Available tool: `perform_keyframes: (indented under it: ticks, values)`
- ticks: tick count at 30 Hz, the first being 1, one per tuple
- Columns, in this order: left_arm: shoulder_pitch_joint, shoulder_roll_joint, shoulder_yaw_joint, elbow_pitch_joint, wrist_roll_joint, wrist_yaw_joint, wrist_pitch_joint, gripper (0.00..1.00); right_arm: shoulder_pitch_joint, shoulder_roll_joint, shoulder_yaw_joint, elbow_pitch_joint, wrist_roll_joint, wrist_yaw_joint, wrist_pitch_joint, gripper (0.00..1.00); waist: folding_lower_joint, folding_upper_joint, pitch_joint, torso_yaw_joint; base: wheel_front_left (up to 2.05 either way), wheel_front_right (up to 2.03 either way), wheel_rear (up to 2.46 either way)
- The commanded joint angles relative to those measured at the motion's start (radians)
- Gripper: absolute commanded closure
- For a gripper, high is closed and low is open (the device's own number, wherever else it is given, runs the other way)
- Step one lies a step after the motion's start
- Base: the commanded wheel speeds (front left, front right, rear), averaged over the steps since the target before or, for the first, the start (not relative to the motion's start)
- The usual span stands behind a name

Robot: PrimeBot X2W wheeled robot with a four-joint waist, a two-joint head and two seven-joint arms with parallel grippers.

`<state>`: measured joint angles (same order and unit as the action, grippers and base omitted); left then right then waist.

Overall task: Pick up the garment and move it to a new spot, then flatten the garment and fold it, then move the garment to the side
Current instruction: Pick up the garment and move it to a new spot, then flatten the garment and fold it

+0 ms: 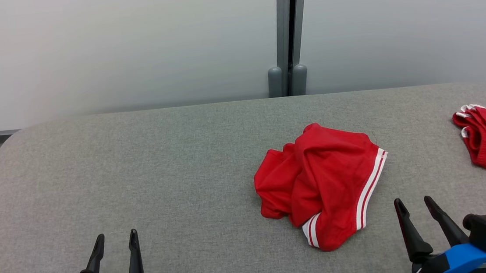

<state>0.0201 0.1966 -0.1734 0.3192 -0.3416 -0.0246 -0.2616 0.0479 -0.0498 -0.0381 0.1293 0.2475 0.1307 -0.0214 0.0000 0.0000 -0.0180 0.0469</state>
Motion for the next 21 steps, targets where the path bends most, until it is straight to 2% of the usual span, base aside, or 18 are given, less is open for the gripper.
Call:
perform_keyframes:
  ticks: [1,13,21]
  values:
    - [-0.009,0.006,0.0,-0.006,0.0,-0.002,-0.005,0.0,0.013,-0.001,-0.001,0.002,0.005,0.0,0.002,0.0,0.0,0.0,0.0,-0.001,0.0,0.0,0.0]
    - [-0.015,0.011,-0.005,-0.03,-0.009,0.002,-0.005,0.0,-0.012,-0.001,0.024,0.031,0.004,0.0,0.029,0.0,0.0,0.0,0.014,-0.009,0.0,0.0,0.0]
    - [-0.039,0.01,-0.016,-0.04,-0.009,0.001,-0.003,0.0,-0.141,-0.002,0.083,0.216,0.03,0.0,0.156,0.0,0.0,0.0,0.054,-0.002,0.0,0.0,0.0]
